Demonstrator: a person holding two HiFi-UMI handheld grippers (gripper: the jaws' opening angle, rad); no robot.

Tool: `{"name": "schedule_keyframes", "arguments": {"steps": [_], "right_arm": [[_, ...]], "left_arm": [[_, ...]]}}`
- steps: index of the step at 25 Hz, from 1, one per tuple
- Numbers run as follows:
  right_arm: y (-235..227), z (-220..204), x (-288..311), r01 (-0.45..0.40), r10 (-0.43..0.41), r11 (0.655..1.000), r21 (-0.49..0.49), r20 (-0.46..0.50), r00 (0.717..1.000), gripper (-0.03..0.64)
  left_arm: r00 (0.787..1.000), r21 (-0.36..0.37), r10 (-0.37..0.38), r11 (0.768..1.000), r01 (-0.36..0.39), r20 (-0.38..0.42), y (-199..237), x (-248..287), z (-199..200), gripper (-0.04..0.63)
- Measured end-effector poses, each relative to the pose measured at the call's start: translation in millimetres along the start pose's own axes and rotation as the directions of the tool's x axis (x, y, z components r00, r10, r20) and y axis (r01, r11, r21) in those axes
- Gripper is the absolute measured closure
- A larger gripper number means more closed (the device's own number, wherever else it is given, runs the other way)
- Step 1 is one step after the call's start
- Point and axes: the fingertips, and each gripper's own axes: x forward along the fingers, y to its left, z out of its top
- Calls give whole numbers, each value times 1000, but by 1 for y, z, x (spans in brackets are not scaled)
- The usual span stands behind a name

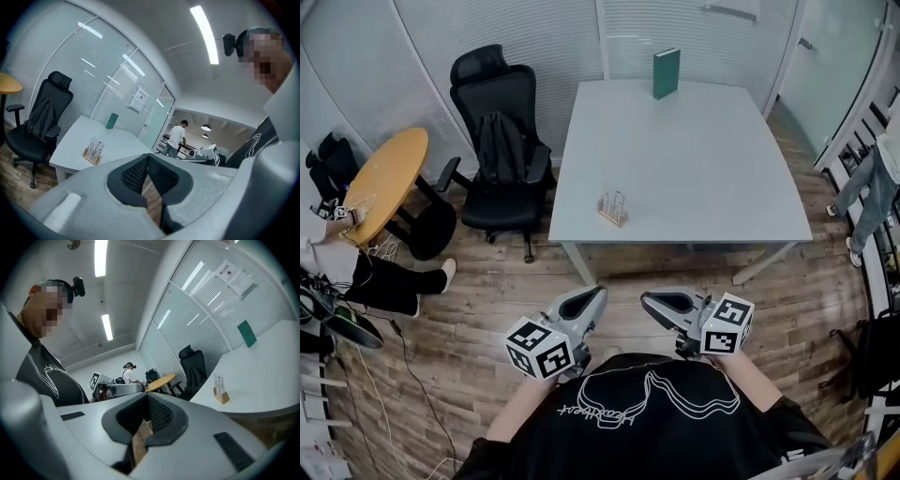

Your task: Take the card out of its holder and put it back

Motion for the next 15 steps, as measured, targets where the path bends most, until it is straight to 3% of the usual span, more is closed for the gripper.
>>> {"name": "schedule_keyframes", "arguments": {"steps": [8,15], "right_arm": [[40,-7,-37,-27,28,999,-39,18,999,609],[63,-15,-48,-31,32,998,-59,15,999,609]], "left_arm": [[1000,56,14,998,-14,6,-58,-17,-17,583],[999,78,31,996,-33,25,-79,-37,-27,583]]}}
